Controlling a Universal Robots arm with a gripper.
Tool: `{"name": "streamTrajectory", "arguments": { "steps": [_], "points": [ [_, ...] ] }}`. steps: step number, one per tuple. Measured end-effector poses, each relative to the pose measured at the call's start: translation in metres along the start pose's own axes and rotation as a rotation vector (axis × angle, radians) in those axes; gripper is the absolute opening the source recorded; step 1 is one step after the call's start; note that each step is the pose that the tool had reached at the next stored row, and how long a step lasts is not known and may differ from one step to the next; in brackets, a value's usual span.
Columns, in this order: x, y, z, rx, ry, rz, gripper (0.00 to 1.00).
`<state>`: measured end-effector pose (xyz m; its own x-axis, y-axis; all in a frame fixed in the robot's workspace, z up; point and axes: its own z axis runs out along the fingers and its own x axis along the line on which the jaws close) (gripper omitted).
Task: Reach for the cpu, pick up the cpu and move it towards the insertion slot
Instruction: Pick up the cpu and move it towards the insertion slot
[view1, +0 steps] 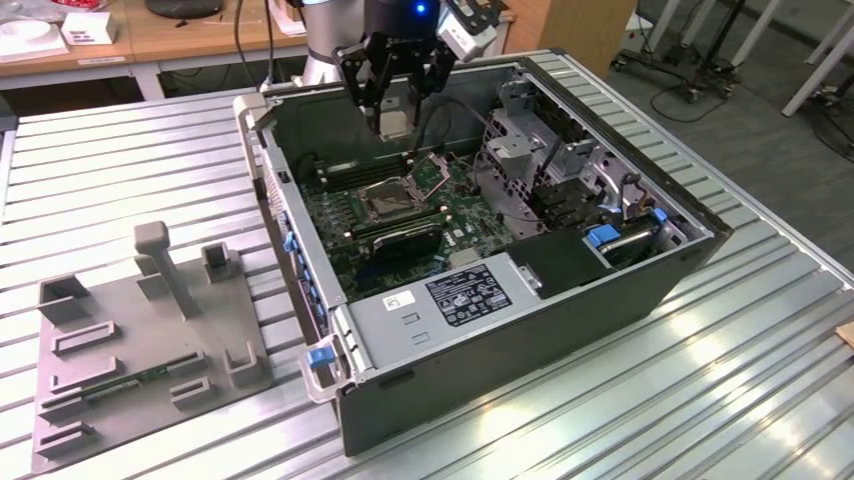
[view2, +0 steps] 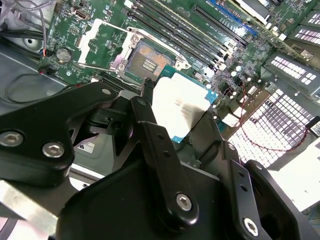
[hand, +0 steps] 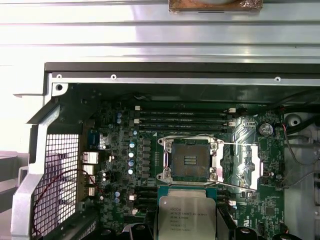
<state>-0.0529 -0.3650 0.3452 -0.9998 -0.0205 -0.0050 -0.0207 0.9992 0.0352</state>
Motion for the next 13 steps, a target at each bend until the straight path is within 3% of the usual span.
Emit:
{"name": "streamTrajectory", "arguments": {
  "steps": [13],
  "points": [
    [-0.0001,0.0035,0.0007,-0.001,0.0,0.0,0.54]
  ]
}}
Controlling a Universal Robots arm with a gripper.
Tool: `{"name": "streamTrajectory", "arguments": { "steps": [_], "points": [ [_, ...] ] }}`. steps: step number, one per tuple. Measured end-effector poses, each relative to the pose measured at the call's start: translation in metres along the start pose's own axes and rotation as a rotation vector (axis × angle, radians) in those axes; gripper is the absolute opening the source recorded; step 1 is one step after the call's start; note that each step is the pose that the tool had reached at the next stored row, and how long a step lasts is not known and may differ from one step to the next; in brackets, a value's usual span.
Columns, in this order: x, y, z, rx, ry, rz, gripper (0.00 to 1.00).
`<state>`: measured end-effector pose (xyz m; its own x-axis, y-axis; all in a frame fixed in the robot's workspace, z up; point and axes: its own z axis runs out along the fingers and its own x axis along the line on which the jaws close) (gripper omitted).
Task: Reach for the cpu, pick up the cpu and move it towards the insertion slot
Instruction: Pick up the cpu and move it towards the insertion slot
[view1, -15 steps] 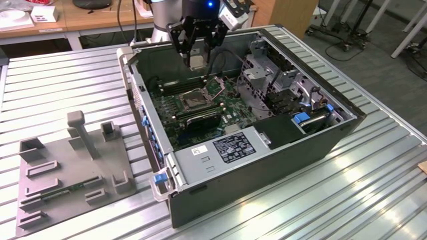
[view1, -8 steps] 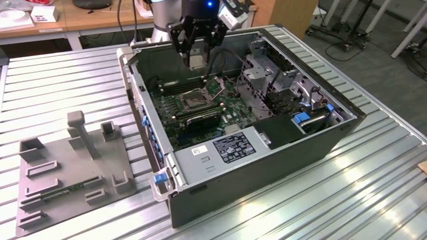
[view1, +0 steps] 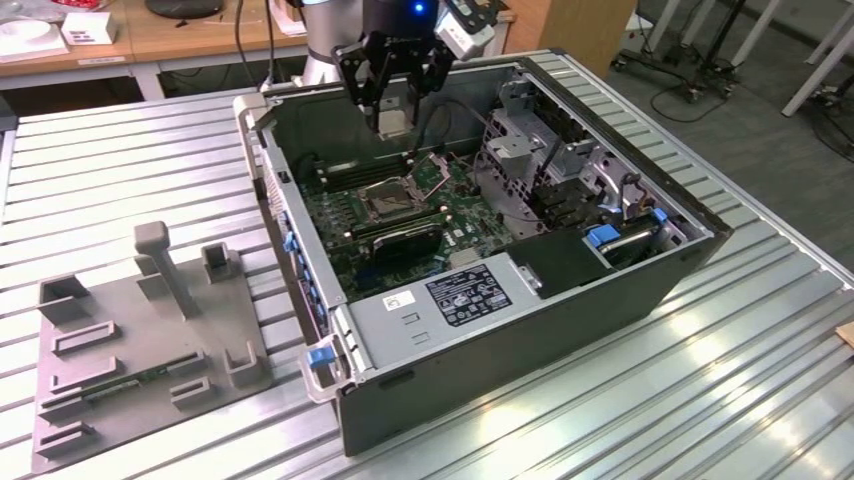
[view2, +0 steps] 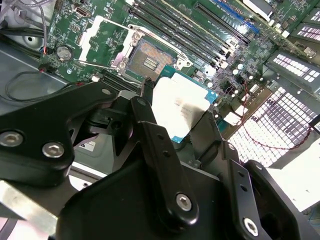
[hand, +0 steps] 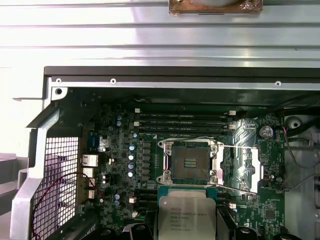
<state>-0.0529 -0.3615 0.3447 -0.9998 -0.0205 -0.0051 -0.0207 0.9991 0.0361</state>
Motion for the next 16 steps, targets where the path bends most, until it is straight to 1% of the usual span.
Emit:
{"name": "streamTrajectory", "arguments": {
  "steps": [4,16],
  "points": [
    [0.0,0.0,0.0019,-0.0039,-0.0002,0.0,0.54],
    [-0.0003,0.0005,0.004,-0.005,-0.0002,0.0,0.54]
  ]
}}
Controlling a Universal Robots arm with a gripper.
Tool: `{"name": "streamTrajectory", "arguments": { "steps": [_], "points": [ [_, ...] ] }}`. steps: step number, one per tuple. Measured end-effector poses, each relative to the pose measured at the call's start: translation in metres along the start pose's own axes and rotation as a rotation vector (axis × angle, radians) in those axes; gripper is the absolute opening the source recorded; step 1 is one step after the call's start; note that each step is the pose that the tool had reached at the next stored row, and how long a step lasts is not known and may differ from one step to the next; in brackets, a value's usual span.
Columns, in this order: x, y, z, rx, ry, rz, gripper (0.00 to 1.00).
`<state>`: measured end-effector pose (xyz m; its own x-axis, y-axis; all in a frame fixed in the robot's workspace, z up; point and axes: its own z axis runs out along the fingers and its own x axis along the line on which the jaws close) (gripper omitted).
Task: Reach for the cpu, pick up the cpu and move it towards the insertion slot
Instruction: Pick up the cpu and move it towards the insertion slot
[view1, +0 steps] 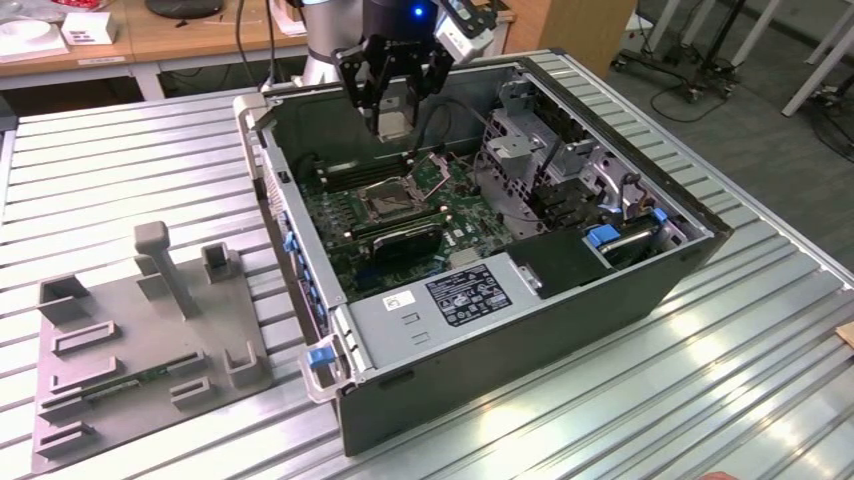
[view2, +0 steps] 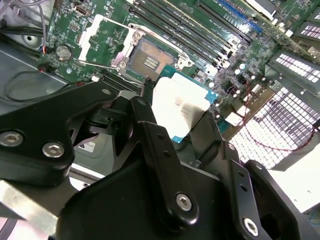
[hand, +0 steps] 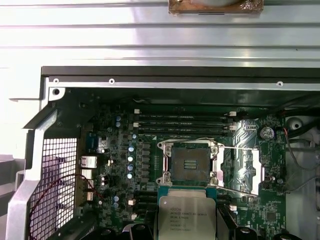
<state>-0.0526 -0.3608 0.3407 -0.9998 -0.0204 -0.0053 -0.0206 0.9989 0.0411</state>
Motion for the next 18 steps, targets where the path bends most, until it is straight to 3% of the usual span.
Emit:
{"name": "streamTrajectory", "arguments": {
  "steps": [9,18],
  "points": [
    [-0.0009,0.0074,0.0011,-0.008,-0.0001,0.0,0.54],
    [-0.0045,0.0102,0.0022,-0.013,0.0,0.0,0.54]
  ]
}}
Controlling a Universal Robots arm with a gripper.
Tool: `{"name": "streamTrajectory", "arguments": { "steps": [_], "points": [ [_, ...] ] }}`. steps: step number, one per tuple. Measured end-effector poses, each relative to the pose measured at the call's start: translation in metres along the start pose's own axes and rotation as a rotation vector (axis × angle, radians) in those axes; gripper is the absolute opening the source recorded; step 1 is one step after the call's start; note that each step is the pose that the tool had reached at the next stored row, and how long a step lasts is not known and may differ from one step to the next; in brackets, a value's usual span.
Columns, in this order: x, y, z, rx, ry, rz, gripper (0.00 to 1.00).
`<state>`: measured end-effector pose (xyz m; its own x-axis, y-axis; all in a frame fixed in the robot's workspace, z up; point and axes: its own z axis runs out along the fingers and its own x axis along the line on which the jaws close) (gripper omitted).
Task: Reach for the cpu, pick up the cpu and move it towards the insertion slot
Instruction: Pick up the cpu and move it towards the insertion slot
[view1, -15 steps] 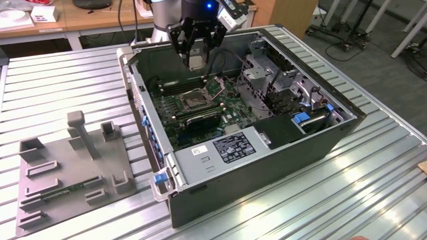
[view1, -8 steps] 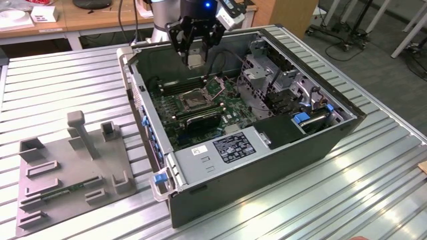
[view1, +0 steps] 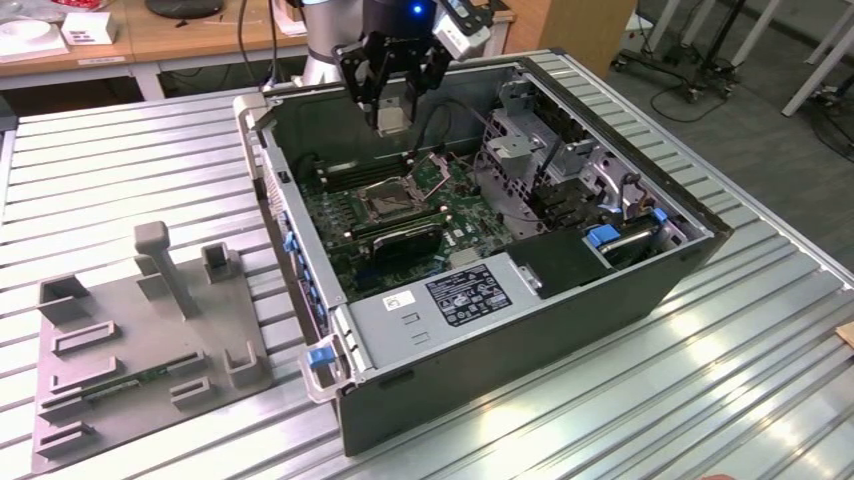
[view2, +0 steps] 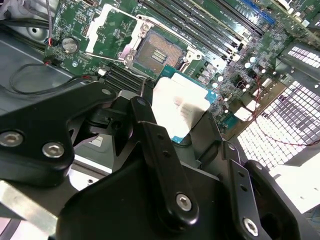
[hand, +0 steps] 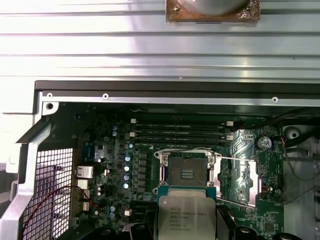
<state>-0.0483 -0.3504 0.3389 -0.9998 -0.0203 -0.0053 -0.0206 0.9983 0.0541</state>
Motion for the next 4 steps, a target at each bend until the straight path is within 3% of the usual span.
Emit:
{"name": "streamTrajectory", "arguments": {
  "steps": [4],
  "points": [
    [0.0,0.0,0.0,-0.0002,0.0,0.0,0.54]
  ]
}}
